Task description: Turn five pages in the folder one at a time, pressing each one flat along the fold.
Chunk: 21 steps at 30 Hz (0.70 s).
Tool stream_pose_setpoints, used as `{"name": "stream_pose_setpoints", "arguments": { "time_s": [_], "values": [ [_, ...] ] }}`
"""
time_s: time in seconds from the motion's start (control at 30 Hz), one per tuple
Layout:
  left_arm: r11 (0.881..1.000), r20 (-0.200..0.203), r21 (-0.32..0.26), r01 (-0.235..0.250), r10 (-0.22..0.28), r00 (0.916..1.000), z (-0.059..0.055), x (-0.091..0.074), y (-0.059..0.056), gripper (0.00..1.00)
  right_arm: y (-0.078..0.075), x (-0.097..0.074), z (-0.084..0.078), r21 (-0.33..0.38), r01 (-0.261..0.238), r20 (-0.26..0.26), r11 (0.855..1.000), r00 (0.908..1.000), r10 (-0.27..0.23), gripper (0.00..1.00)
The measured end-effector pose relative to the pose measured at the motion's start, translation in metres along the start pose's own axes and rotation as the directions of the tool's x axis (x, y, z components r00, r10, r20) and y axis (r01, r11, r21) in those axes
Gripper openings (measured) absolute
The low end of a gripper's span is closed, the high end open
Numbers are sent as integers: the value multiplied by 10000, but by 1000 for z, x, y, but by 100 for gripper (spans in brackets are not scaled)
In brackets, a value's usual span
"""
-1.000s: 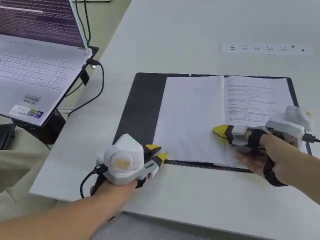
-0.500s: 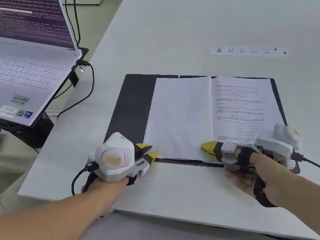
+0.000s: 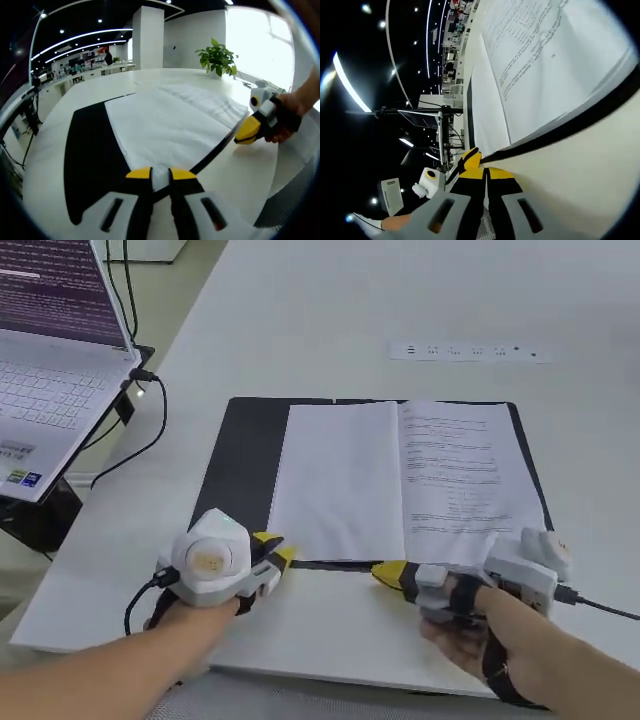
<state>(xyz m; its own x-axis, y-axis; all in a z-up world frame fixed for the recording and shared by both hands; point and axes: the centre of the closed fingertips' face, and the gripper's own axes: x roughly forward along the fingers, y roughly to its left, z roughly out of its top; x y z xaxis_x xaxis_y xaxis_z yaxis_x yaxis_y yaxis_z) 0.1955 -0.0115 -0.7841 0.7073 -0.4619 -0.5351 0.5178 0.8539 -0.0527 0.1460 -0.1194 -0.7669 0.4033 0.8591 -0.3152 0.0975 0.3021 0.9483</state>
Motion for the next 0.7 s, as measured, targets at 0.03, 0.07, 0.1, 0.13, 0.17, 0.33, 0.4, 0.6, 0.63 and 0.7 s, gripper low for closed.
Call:
{"name": "stream_pose_setpoints", "arguments": {
  "time_s": [0.03,0.07,0.1,0.13,0.17,0.33,0.4,0.6,0.63,0.7],
  "values": [
    [10000,-9,-16,-1,1,10000,0,0,0,11,2,-1,-1,14,-69,-3,10000,10000,69,0],
    [10000,-21,-31,-4,4,10000,0,0,0,11,4,-2,-2,45,-157,1,9999,9999,157,0],
    [10000,-36,-64,-9,8,10000,0,1,0,11,7,-4,-4,21,-184,25,9998,9998,184,0],
    [9999,-47,-121,-15,14,10000,0,1,0,11,9,-5,-5,-76,-183,69,9998,9998,183,0],
    [9997,-102,-248,-30,27,9999,1,1,1,11,13,-9,-4,-286,-166,174,9995,9997,171,0],
    [9964,-966,-831,165,-245,9950,0,0,-4,16,29,-30,9,-1800,391,697,9829,9972,-269,0],
    [9944,-828,-1030,216,-302,9961,7,-4,-4,16,35,-41,19,-2493,678,1125,9661,9928,-406,0],
    [9834,93,-1791,298,-286,9995,36,-32,-2,22,60,-95,54,-5217,2371,2639,8195,9583,-1093,0],
    [9833,132,-1798,295,-276,9995,39,-36,-2,23,62,-101,56,-5535,2657,2803,7893,9519,-1239,0],
    [9815,454,-1882,339,-257,9986,49,-48,-5,27,68,-117,66,-5767,3101,3383,7558,9327,-1246,5]
  ]
}}
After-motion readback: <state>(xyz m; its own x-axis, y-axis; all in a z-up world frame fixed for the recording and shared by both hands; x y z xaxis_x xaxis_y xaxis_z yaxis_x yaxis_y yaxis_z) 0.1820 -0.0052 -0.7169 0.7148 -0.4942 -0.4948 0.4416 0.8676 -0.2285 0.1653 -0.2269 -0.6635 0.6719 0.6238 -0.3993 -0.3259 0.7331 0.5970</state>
